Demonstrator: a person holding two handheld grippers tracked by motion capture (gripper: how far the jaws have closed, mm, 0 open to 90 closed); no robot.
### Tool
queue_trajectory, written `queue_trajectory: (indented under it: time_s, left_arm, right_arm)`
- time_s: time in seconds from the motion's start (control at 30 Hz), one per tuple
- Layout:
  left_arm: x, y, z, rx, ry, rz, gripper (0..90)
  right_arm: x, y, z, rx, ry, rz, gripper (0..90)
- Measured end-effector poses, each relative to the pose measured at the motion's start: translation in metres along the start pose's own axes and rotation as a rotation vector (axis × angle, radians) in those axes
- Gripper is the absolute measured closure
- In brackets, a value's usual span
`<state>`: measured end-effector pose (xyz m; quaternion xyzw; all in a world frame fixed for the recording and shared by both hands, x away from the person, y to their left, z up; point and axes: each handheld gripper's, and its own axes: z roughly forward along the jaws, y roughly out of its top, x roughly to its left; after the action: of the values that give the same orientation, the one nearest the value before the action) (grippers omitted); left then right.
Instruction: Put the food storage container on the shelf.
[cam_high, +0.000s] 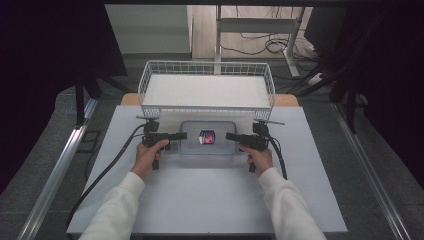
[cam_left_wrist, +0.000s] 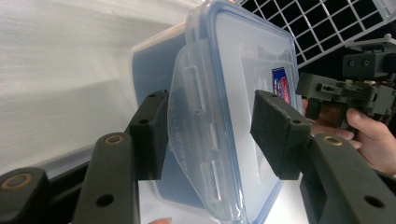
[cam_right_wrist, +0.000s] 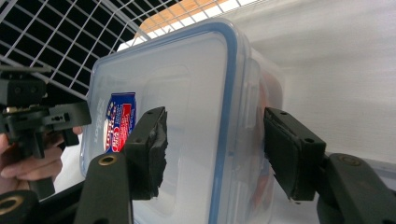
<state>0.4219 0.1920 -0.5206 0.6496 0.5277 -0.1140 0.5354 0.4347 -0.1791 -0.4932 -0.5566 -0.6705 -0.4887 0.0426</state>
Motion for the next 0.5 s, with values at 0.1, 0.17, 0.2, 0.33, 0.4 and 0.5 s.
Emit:
queue_trajectory:
  time_s: [0.1, 0.17, 0.2, 0.33, 0.4, 0.5]
  left_arm:
    - [0.000, 0.000, 0.000, 0.001, 0.000, 0.003, 46.8]
    - [-0.001, 0.000, 0.000, 0.000, 0.005, 0.006, 46.7]
    - [-0.001, -0.001, 0.000, -0.002, 0.011, 0.012, 46.6]
    - [-0.008, -0.003, -0.001, -0.010, 0.031, 0.044, 43.6]
    - [-0.013, -0.005, -0.004, -0.002, 0.047, 0.070, 40.8]
    - [-0.020, -0.006, -0.012, -0.021, 0.053, 0.111, 38.2]
  right_arm:
    - [0.001, 0.000, 0.000, -0.003, -0.008, -0.005, 40.6]
    - [0.001, -0.001, 0.000, -0.006, -0.011, 0.000, 40.2]
    - [0.002, -0.001, 0.000, -0.006, -0.016, -0.003, 39.9]
    - [0.007, -0.004, 0.000, -0.020, -0.043, -0.021, 34.8]
    - [0.011, -0.005, -0.003, -0.027, -0.060, -0.039, 32.5]
    - [0.018, -0.008, -0.013, -0.050, -0.090, -0.100, 29.6]
